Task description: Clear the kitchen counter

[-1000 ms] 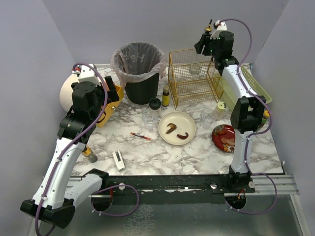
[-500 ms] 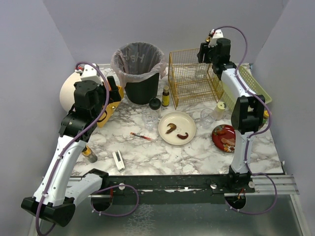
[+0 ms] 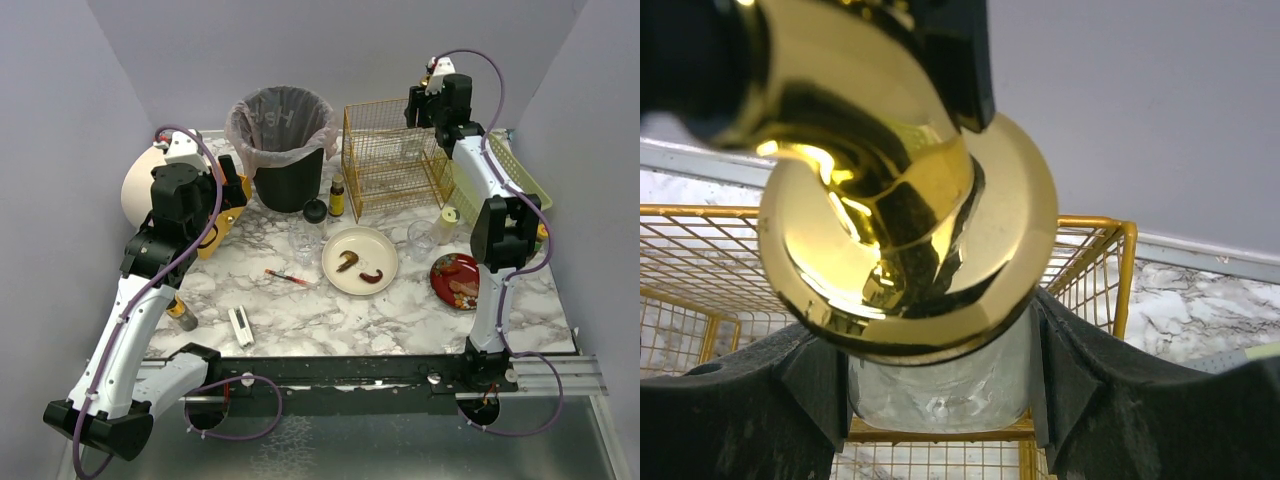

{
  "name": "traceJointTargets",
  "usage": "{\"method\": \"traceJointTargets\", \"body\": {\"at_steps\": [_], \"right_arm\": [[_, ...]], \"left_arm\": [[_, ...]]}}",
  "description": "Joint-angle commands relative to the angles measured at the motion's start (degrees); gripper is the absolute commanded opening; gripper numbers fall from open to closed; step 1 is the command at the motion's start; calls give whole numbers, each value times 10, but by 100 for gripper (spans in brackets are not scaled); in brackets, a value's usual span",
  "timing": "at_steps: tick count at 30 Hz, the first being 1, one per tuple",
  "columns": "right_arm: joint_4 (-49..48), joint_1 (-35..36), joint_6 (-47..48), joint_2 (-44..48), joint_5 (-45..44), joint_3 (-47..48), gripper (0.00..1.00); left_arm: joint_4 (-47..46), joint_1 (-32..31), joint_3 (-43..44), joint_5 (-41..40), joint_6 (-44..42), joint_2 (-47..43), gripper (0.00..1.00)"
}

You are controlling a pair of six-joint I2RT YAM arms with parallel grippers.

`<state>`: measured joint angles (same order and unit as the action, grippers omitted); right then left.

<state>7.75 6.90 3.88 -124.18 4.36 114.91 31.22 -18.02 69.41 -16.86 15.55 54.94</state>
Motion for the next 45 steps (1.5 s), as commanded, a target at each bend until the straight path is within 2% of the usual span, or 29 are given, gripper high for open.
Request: {"method": "traceJointTargets", "body": {"at_steps": [1, 6, 17, 26, 36, 45], "right_arm": [[-16, -7, -12, 3, 17, 6, 28], [-18, -9, -21, 11, 17, -11, 43], [-8, -11, -19, 22, 16, -20, 67], [10, -11, -25, 70, 10, 1, 89], [17, -11, -36, 147, -26, -31, 94], [28, -11, -137, 300, -163, -195, 94]], "left_arm": [[-4, -2, -6, 7, -2, -6, 99], [-4, -1, -11, 9, -1, -7, 99], [-3, -1, -26, 10, 7, -13, 99], [-4, -1, -26, 11, 13, -13, 99], [-3, -1, -27, 7, 19, -7, 99], [-5, -2, -26, 2, 34, 3, 99]]}}
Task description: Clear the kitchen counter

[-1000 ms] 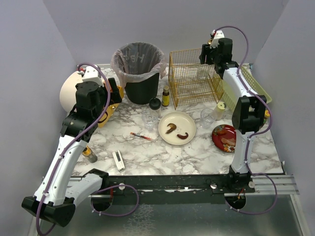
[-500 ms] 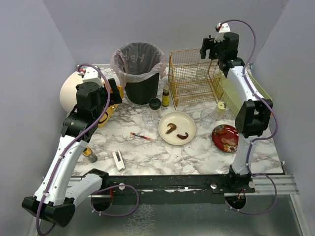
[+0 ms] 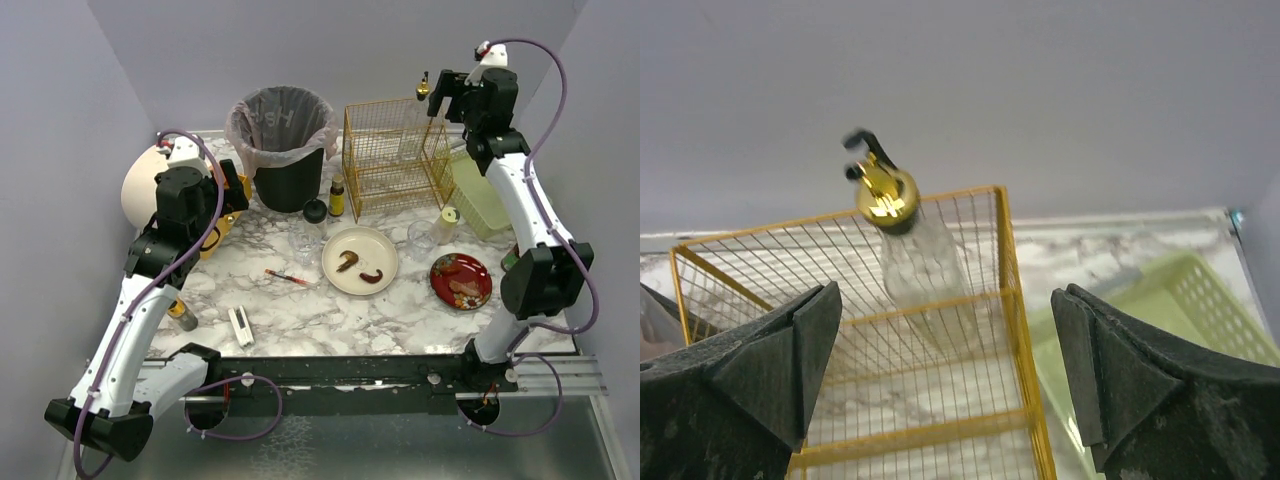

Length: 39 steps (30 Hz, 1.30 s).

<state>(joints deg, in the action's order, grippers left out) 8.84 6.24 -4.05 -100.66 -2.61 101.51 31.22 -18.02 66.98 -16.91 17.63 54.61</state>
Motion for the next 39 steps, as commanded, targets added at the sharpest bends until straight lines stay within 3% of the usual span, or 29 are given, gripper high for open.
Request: {"method": "traceJointTargets", "body": {"at_steps": [1, 4, 11, 18, 30, 39], "right_arm": [[23, -4, -65, 84, -112, -81, 94], [31, -4, -74, 142, -157, -145, 94], [93, -16, -116, 193, -373, -235, 100], [159, -81, -181, 183, -435, -257, 100], [314, -85, -347, 244, -475, -309, 100], [282, -86, -393, 312, -491, -385, 100]], "left_arm": [[-5, -1, 0, 4, 14, 9, 99], [-7, -1, 1, 8, 14, 13, 99], [-9, -1, 8, 34, 2, 27, 99], [3, -1, 12, 26, 7, 33, 99], [15, -1, 13, 60, 25, 59, 99], [32, -1, 31, 89, 61, 69, 99]]}}
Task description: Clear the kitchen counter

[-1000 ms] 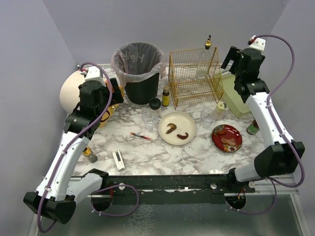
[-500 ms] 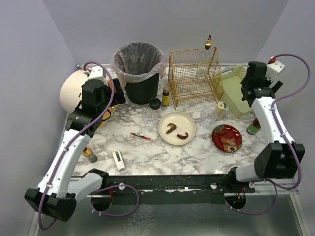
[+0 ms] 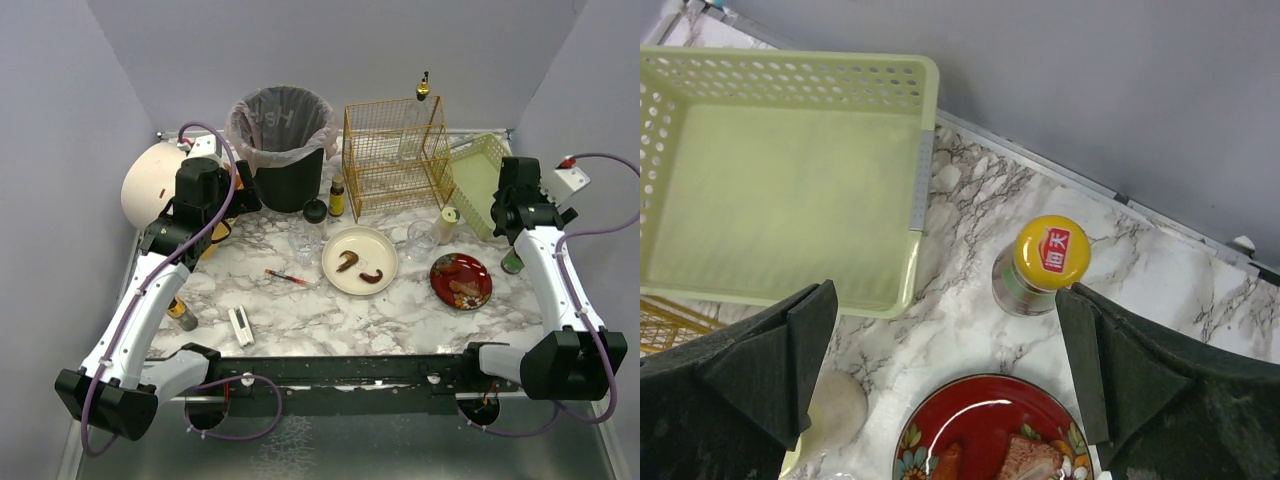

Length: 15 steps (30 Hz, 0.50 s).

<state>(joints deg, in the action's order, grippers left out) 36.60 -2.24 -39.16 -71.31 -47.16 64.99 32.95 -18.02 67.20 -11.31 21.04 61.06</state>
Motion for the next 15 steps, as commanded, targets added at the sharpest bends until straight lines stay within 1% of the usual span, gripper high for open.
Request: {"method": "traceJointTargets", "body": {"at_steps": [1, 5, 8, 13, 15], "right_arm": [[10, -1, -45, 17, -62, -21, 100], [20, -5, -35, 15, -110, -24, 100], [1, -19, -14, 18, -121, -41, 100], [-42, -74, 24, 12, -71, -64, 100], [-51, -82, 36, 7, -56, -62, 100]], "left_arm": [[16, -1, 30, 38, 34, 5, 99], [18, -1, 27, 54, 53, -5, 99], [19, -1, 22, 63, 64, -12, 99], [21, -2, 17, 73, 72, -17, 99], [22, -2, 13, 74, 75, -16, 99]]}}
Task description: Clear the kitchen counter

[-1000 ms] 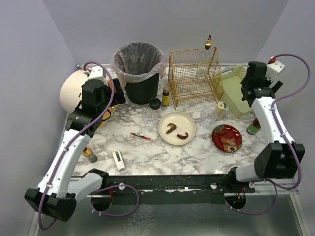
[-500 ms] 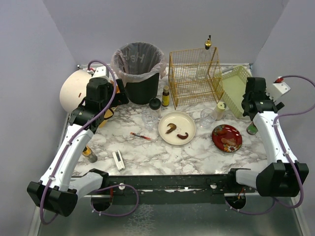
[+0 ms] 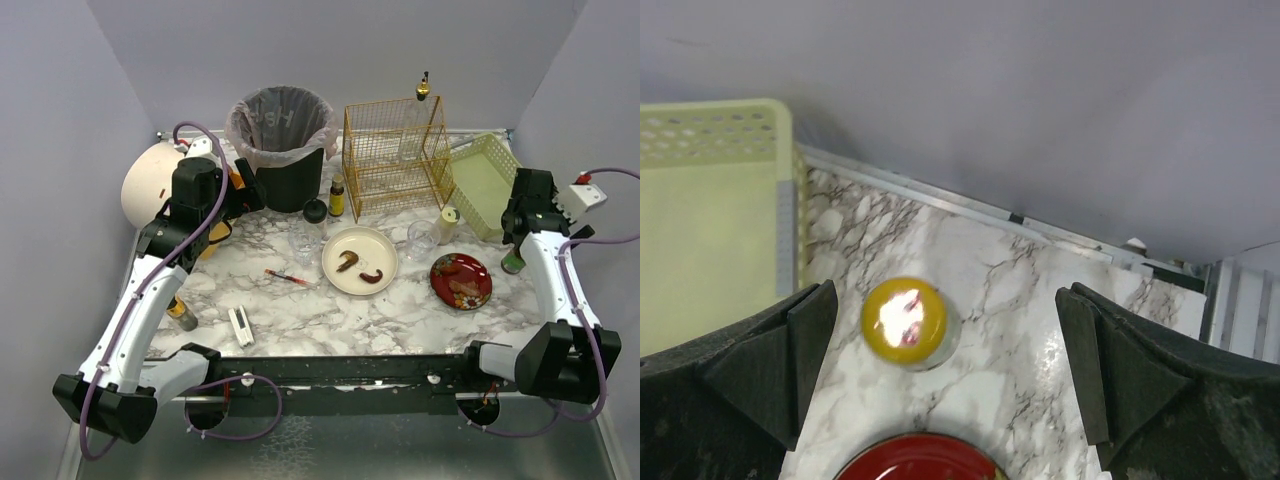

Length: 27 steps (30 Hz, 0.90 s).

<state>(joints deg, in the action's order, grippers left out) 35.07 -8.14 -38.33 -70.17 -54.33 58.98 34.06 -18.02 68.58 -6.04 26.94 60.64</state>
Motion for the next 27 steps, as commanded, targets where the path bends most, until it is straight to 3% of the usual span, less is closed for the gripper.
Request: {"method": "traceJointTargets", "body": {"at_steps": [1, 9, 15, 20, 27], "right_arm": [[-40, -24, 33, -6, 24, -3, 100], [-88, -26, 68, -21, 88, -18, 97], [-89, -28, 64, -38, 101, -22, 87], [-92, -28, 65, -45, 103, -24, 69], [-96, -28, 80, -35, 106, -20, 30]], "left_arm": [[10, -1, -1, 22, 17, -10, 99], [10, -1, -4, 27, 23, 0, 99], [7, -2, 1, 35, 27, 11, 99], [2, -2, 4, 36, 29, 19, 99], [-18, -2, -6, 40, 42, 23, 98]]}}
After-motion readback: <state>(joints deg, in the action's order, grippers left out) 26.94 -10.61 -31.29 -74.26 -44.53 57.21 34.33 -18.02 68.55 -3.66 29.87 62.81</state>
